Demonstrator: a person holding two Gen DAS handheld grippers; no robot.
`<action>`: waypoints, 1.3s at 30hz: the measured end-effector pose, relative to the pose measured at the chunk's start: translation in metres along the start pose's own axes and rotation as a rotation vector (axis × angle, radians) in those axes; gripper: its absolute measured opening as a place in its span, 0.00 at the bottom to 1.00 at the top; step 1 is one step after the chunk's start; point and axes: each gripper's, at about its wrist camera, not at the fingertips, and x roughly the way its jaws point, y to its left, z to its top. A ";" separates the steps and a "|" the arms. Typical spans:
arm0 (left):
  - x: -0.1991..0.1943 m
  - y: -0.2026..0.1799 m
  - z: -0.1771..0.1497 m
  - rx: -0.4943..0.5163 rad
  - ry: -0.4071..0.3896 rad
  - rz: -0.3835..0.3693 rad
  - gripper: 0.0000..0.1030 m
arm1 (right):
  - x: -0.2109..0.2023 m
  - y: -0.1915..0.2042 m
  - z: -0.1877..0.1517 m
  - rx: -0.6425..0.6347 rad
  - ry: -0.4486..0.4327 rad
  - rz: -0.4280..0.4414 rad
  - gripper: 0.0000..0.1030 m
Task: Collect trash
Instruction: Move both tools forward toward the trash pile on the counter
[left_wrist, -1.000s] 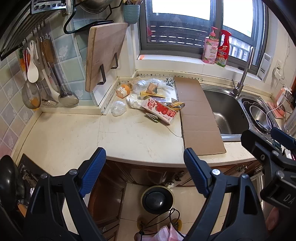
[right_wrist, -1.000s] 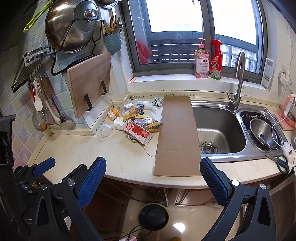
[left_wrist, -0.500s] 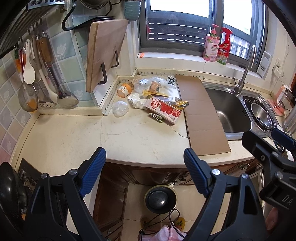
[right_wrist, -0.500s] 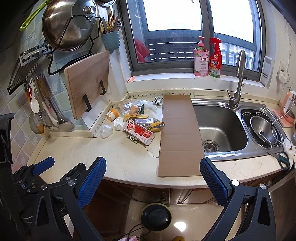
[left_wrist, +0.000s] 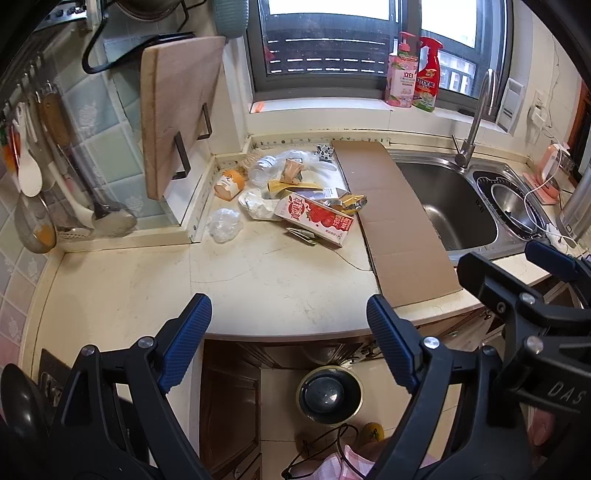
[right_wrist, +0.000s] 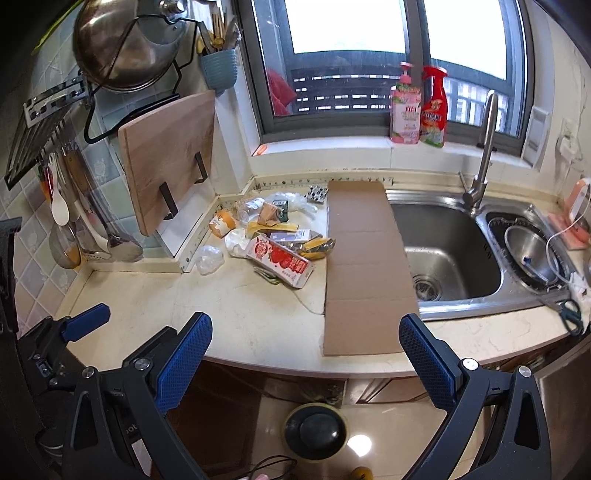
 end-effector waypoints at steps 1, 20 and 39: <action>0.003 0.001 0.002 -0.006 0.001 -0.003 0.82 | 0.004 -0.001 0.002 0.005 0.005 0.001 0.99; 0.113 0.036 0.051 -0.277 0.077 0.028 0.82 | 0.152 0.002 0.103 -0.348 0.101 0.190 0.99; 0.238 0.042 0.032 -0.500 0.243 0.127 0.71 | 0.379 0.052 0.095 -0.617 0.443 0.387 0.65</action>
